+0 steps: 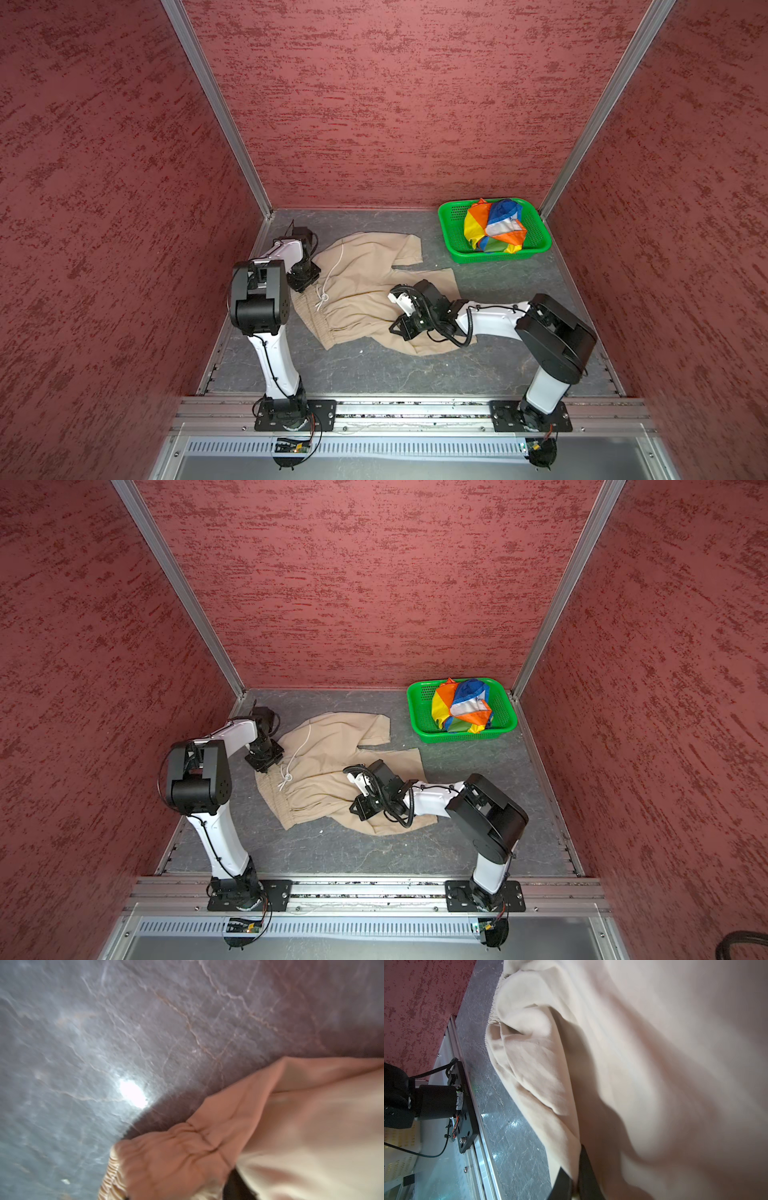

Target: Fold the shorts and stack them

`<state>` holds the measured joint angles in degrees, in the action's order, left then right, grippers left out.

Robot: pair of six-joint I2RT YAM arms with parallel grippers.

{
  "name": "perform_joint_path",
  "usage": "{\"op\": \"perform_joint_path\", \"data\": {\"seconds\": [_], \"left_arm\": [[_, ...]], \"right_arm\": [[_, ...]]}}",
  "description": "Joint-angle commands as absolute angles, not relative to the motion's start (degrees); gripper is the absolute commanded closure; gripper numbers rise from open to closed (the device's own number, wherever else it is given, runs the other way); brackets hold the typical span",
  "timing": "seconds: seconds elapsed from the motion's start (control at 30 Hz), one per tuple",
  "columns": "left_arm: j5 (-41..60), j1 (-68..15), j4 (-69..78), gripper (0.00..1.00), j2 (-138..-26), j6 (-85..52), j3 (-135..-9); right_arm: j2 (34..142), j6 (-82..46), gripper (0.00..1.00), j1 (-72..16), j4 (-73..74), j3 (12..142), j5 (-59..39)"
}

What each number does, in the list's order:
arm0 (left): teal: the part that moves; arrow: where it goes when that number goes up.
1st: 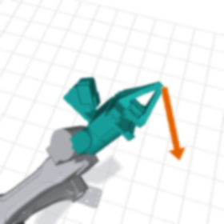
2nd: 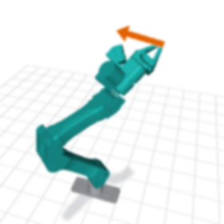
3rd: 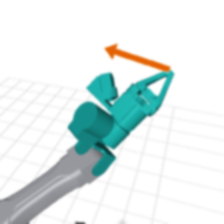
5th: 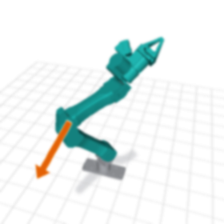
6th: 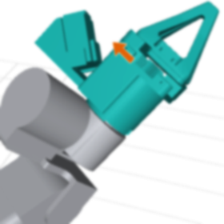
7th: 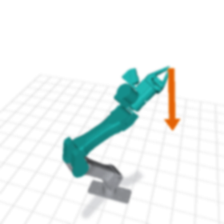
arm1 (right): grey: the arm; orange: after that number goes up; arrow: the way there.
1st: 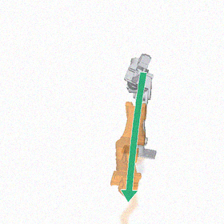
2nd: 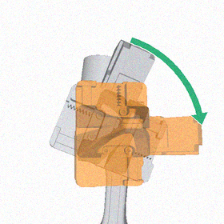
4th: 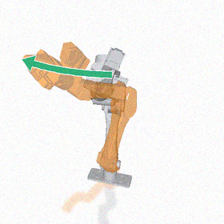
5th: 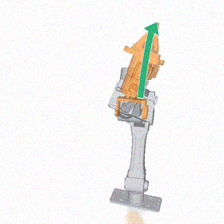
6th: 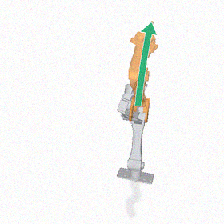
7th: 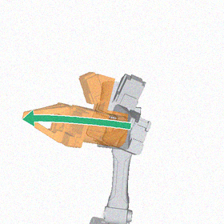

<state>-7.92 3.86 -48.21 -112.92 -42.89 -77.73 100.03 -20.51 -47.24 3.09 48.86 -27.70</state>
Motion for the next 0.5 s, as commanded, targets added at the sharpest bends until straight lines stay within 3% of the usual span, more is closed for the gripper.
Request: {"op": "perform_joint_path", "data": {"seconds": [0.0, 0.1, 0.2, 0.33, 0.4, 0.47], "left_arm": [[-4.85, 4.16, -42.51, 0.96, -110.75, -44.04, -77.12], [-1.34, 4.15, -41.85, 1.00, -109.56, -42.81, -79.44], [2.32, 3.64, -42.53, 1.00, -107.89, -38.88, -83.75], [1.94, 1.21, -41.95, 1.00, -102.27, -34.27, -86.88], [1.87, -0.27, -38.31, 1.00, -98.71, -31.54, -85.65], [2.16, -1.71, -36.11, 1.00, -95.67, -29.48, -85.02]], "right_arm": [[97.50, -22.67, 0.92, -47.01, 2.14, 47.13, -27.19], [95.67, -24.08, 0.84, -46.93, 1.52, 45.94, -25.94], [92.01, -23.73, 0.50, -46.18, -1.61, 47.11, -22.15], [85.24, -22.65, 0.14, -41.68, -5.63, 51.31, -18.33], [82.31, -22.08, 0.04, -39.01, -6.23, 53.43, -15.11], [81.04, -20.75, 0.02, -35.79, -7.15, 56.26, -12.74]]}}
